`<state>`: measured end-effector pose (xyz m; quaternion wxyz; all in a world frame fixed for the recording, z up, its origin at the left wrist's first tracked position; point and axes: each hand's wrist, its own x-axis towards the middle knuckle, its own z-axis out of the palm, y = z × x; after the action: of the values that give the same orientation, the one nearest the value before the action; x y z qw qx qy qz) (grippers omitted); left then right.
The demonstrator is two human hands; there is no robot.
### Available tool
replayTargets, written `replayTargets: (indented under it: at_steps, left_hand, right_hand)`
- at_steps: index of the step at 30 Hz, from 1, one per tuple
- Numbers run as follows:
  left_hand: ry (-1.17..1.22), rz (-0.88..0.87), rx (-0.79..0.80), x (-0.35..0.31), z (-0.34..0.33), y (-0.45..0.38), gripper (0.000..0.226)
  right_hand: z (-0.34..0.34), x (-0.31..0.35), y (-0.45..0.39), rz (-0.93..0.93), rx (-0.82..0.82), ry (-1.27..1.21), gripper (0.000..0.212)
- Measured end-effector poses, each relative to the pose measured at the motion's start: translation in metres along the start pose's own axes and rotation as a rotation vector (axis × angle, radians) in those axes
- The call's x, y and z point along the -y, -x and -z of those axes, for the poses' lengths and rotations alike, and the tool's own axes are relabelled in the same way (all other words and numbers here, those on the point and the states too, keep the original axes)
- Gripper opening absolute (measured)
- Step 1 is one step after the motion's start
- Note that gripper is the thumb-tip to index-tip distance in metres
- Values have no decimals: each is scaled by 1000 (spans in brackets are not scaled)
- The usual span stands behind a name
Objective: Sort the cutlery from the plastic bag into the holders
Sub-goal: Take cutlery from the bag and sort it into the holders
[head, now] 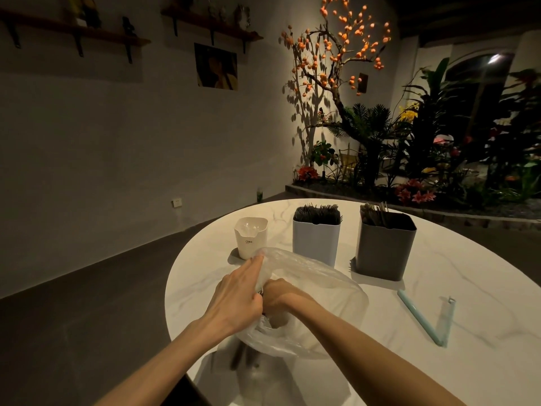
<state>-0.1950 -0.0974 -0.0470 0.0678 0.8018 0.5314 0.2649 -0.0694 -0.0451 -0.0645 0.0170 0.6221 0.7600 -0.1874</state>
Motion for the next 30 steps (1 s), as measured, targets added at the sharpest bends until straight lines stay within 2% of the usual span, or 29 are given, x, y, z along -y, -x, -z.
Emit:
replayTargets:
  at_steps: [2,4,16,24,28,30]
  left_hand:
    - [13,3,0,-2,-1,0,78]
    - [30,10,3,-3,-2,1,78]
    - [149,55,-26,-10,3,-3,60]
    - [206,65,2,-1,8,2,61]
    - [218,80,4,0,3,0,60]
    - [225,94,13,0,1,-1,61]
  right_hand:
    - [1,1,-2,-6,56,-81,44]
    - [3,2,-2,5,68,-60,44]
    - [-28,9,-10,-216,-111,92,55]
    - [-30,13,-13,-134,17,12,81]
    - [-21,9,-10,-85,-7,-32,72]
    - [-19,7,-11,-36,-76,-4,57]
